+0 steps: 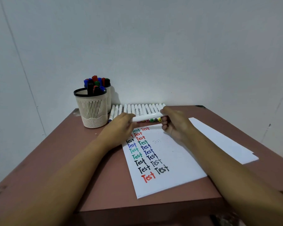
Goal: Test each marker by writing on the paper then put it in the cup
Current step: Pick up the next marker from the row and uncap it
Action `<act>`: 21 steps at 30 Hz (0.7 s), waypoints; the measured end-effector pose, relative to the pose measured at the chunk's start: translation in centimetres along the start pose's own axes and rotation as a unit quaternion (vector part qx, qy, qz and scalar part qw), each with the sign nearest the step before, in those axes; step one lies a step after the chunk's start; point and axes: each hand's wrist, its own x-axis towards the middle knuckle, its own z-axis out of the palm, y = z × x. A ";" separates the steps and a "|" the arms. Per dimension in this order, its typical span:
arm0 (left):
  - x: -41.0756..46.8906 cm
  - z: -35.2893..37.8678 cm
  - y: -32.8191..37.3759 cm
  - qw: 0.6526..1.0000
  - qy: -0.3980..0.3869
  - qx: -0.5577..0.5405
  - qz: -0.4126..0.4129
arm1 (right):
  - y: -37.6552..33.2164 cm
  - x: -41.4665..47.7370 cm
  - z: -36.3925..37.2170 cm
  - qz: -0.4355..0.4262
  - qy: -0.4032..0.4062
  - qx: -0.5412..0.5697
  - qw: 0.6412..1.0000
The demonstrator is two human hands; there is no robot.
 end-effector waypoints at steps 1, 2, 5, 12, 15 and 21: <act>0.0 -0.1 0.2 1.000 -0.012 0.002 0.004 | -0.2 -0.1 0.0 0.009 -0.005 0.034 0.999; -0.1 -0.2 0.5 1.000 -0.017 0.003 0.011 | -0.3 -0.1 0.0 0.018 -0.006 0.069 0.997; -0.3 -0.4 1.6 0.999 -0.004 -0.017 0.031 | -0.4 -0.5 0.4 0.022 -0.032 0.109 0.993; -0.8 -0.4 2.4 0.996 0.022 -0.079 0.031 | 1.2 -1.0 1.7 -0.053 -0.134 -0.052 0.988; -0.7 -0.3 2.5 0.994 0.030 -0.101 0.011 | 1.2 -1.0 1.8 -0.075 -0.140 -0.043 0.986; -0.7 -0.3 2.4 0.987 0.086 -0.129 -0.032 | 0.7 -0.9 1.7 -0.092 -0.143 -0.014 0.985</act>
